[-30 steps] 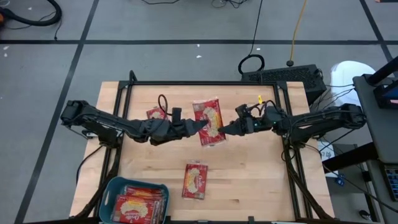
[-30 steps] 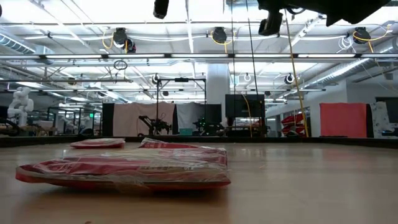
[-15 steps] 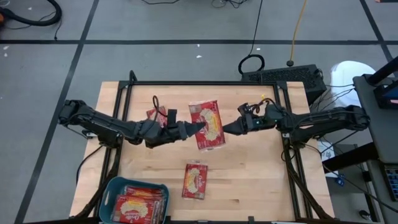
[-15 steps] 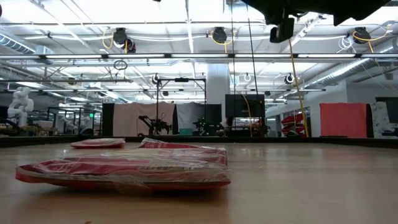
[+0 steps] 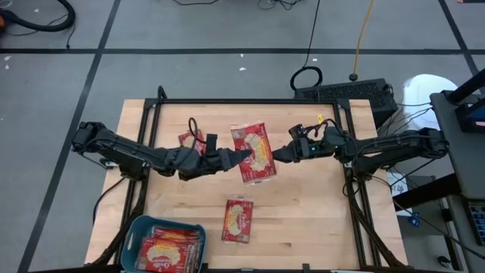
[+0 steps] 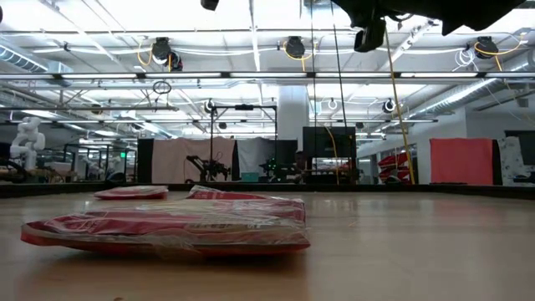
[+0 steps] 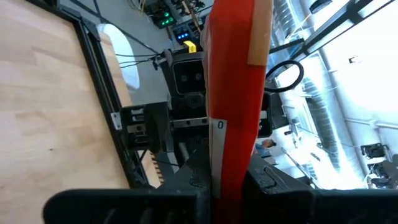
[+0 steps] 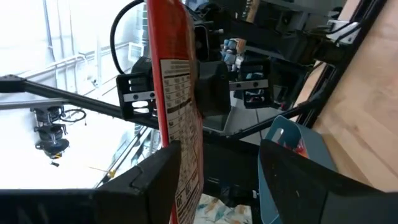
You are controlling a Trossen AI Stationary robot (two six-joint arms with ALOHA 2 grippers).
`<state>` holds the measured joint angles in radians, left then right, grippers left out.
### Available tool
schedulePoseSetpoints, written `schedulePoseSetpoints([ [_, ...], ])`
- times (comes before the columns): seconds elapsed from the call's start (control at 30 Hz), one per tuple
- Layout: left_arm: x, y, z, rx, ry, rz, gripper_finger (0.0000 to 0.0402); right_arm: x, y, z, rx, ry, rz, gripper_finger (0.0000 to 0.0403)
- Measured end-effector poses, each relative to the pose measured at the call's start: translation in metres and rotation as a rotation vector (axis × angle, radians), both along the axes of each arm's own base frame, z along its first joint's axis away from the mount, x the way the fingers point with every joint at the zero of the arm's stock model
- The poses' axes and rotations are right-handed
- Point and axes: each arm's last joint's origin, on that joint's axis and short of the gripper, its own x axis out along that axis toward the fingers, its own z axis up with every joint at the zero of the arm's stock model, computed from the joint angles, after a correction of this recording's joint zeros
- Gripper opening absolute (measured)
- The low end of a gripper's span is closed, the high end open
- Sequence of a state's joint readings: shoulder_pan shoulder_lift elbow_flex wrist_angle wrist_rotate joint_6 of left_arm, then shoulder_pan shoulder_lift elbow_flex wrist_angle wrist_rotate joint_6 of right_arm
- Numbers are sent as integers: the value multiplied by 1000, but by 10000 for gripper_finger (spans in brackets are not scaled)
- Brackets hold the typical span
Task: Sort popcorn bags into baskets
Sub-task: Put the popcorn sachet into the bin
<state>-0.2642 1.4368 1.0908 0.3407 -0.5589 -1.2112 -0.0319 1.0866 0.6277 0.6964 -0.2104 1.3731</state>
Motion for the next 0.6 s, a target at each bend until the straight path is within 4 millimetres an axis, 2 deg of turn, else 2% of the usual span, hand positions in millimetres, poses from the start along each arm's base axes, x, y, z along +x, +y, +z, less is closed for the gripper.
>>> schedulePoseSetpoints([
  [0.4, -1, -5, 0, 6, 3, -12, 35, 0, -2, -3, 12, 37, 23, 267],
  [0.6, -3, -5, 2, 8, 2, -14, 35, 0, -3, -2, -3, 24, 15, 273],
])
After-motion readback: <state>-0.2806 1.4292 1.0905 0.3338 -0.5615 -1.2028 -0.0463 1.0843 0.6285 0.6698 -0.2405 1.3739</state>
